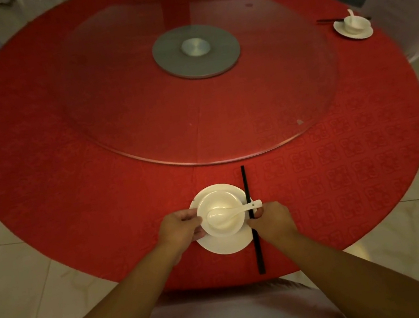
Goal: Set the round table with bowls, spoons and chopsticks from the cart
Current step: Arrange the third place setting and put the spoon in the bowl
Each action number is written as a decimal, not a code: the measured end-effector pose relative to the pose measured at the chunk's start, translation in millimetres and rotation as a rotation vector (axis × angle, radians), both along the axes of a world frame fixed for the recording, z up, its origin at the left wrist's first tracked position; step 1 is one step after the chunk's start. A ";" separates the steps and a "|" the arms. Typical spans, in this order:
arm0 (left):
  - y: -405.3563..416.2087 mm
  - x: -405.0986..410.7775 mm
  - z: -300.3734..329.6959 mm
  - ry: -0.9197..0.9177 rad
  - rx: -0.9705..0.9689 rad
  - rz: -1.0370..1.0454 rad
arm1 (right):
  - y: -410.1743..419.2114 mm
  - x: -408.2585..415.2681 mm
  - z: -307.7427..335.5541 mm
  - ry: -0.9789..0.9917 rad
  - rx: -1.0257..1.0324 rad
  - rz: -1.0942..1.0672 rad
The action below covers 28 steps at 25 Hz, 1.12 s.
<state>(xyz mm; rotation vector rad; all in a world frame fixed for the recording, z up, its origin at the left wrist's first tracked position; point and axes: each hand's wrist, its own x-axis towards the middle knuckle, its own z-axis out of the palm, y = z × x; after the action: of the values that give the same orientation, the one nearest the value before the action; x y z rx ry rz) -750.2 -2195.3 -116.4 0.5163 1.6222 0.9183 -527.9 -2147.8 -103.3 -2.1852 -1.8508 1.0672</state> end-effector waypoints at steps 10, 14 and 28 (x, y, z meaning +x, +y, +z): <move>-0.6 -4.6 2.9 -0.009 -0.042 -0.017 | -1.4 14.6 9.2 0.097 -0.019 -0.046; -0.5 -11.7 7.2 0.115 -0.026 -0.033 | -6.1 25.6 16.1 0.153 -0.076 -0.002; 124.8 134.0 169.5 0.864 0.485 -0.654 | 82.6 189.2 163.7 -0.041 0.374 0.282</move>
<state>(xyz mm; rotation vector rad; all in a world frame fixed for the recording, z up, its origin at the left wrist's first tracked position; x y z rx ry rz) -616.3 -2070.5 53.1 1.8520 1.7508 0.5898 -338.7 -2065.2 60.3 -1.7883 -2.2110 0.6413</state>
